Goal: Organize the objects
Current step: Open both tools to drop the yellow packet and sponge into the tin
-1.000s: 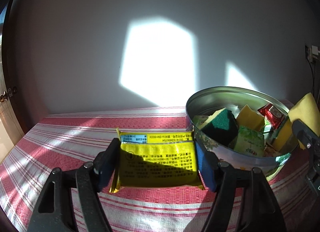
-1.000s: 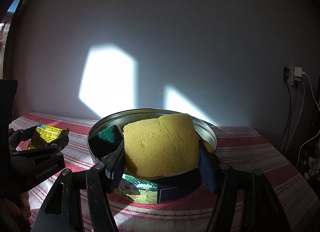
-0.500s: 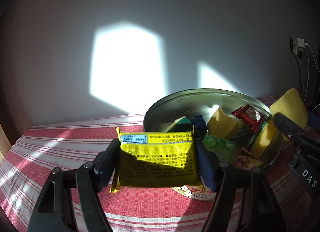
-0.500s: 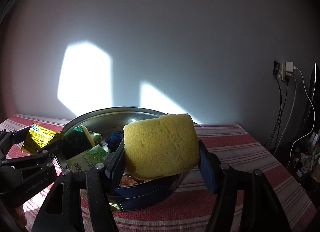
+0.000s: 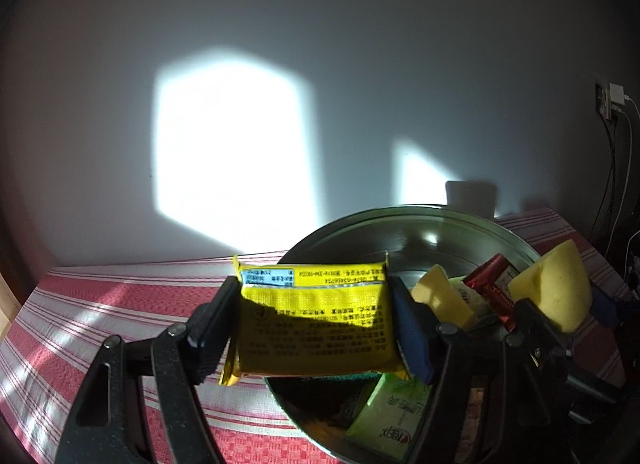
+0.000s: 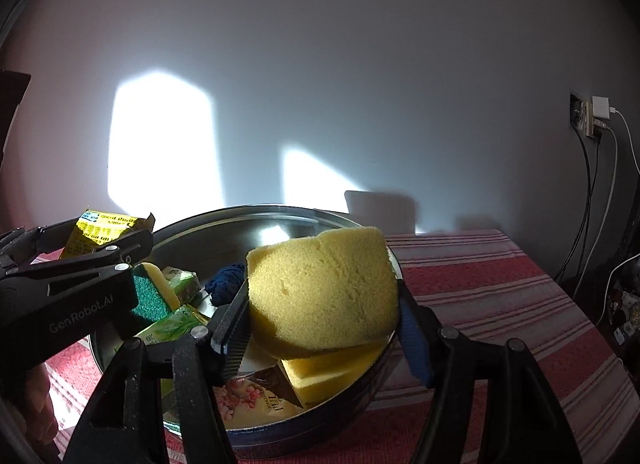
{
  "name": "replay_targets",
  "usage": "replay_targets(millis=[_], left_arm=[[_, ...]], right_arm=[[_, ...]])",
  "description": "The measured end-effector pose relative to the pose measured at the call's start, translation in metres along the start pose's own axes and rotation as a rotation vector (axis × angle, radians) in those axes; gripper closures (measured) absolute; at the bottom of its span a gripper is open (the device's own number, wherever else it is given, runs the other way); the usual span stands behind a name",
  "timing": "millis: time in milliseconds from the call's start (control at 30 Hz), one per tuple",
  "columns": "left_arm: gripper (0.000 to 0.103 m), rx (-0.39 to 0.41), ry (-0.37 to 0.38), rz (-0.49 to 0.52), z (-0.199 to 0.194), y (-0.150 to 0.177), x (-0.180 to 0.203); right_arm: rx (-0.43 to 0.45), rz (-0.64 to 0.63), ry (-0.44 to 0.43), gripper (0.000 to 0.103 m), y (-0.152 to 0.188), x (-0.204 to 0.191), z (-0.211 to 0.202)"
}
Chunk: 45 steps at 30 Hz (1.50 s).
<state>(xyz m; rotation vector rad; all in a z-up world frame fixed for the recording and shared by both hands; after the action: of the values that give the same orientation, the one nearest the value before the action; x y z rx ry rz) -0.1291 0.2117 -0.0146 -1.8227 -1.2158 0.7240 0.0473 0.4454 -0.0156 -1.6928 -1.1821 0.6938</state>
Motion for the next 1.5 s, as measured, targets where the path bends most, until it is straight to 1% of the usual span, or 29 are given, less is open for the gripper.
replay_targets(millis=[133,233,367,433,567,700,800,900,967,1000,1033,1100,1267,1367,1400,1500], left_arm=[[0.031,-0.040,0.001,-0.006,0.013,-0.009,0.000],[0.031,-0.100,-0.003,0.020,0.029,-0.014,0.001],[0.031,-0.147,-0.032,0.028,0.044,-0.021,0.000],[0.031,-0.184,-0.032,0.024,0.053,-0.021,0.001],[0.031,-0.274,-0.023,-0.015,0.070,-0.011,0.004],[0.031,-0.306,-0.053,-0.005,0.075,-0.003,0.007],[0.029,-0.328,-0.054,-0.010,0.080,-0.001,0.008],[0.025,-0.349,-0.065,0.008,0.084,-0.003,0.010],[0.019,-0.345,-0.076,0.015,0.084,-0.005,0.009],[0.011,-0.339,-0.079,0.010,0.083,-0.007,0.007],[0.000,-0.333,-0.064,-0.002,0.081,-0.008,0.007],[0.001,-0.319,-0.037,-0.021,0.077,-0.010,0.008],[0.001,-0.301,-0.040,0.006,0.071,-0.014,0.017],[0.001,-0.298,-0.035,-0.007,0.069,-0.015,0.018],[0.001,-0.295,-0.036,-0.010,0.067,-0.016,0.018],[0.001,-0.285,-0.034,-0.010,0.063,-0.018,0.017]], right_arm=[[-0.026,0.010,-0.027,0.036,-0.006,-0.003,0.014],[-0.047,-0.008,-0.047,0.036,-0.009,-0.011,0.026],[-0.063,-0.018,-0.072,0.036,-0.012,-0.019,0.035],[-0.073,-0.022,-0.086,0.036,-0.012,-0.021,0.040],[-0.109,-0.033,-0.105,0.036,-0.008,-0.023,0.052],[-0.118,-0.035,-0.125,0.035,-0.009,-0.021,0.055],[-0.121,-0.062,-0.155,0.033,-0.008,-0.026,0.055],[-0.119,-0.079,-0.139,0.032,-0.005,-0.025,0.054],[-0.119,-0.071,-0.141,0.032,-0.004,-0.023,0.052],[-0.116,-0.066,-0.138,0.032,-0.004,-0.021,0.052],[-0.116,-0.063,-0.135,0.029,-0.003,-0.020,0.052],[-0.113,-0.048,-0.149,0.025,-0.004,-0.018,0.051],[-0.093,-0.067,-0.153,0.024,-0.002,-0.020,0.049],[-0.084,-0.075,-0.150,0.024,-0.002,-0.021,0.047],[-0.080,-0.072,-0.148,0.024,-0.001,-0.022,0.042],[-0.079,-0.052,-0.147,0.024,-0.003,-0.018,0.044]])
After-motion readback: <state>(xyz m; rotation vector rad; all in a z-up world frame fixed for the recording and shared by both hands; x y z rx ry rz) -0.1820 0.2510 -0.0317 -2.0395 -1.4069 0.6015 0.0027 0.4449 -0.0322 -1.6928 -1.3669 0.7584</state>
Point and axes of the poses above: each gripper's, at about its wrist camera, not at the fingertips, and z roughly the way its jaws point, x to its right, y to its underside, the point moved 8 cm from there along z, roughly the way its jaws point, and after that the axes turned 8 degrees about y, right-handed, at the moved point
